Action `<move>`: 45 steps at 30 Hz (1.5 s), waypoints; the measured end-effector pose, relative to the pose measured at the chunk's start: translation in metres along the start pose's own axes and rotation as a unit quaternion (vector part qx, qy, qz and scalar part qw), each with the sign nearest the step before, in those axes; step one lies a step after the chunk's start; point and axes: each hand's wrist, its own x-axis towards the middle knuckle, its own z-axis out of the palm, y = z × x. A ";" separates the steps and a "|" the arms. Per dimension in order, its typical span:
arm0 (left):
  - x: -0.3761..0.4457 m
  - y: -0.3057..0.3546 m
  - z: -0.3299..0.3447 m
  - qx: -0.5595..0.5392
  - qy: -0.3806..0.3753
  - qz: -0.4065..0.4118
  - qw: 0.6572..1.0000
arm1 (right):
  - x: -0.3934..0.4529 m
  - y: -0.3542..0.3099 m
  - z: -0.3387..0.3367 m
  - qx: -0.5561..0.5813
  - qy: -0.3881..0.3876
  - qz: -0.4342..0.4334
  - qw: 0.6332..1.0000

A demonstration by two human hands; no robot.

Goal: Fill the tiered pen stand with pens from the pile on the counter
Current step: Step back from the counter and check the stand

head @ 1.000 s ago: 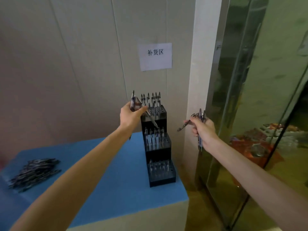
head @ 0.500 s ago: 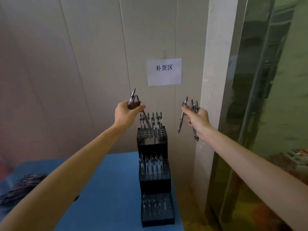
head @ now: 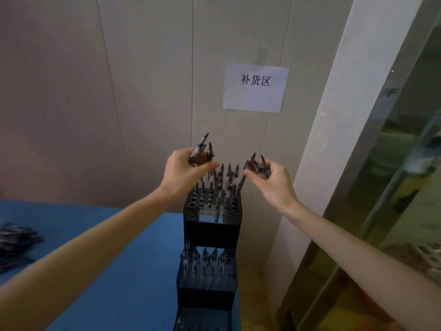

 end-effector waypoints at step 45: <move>-0.001 0.024 -0.011 -0.126 -0.034 -0.138 0.982 | 0.019 0.017 0.000 0.159 -0.026 -0.027 0.987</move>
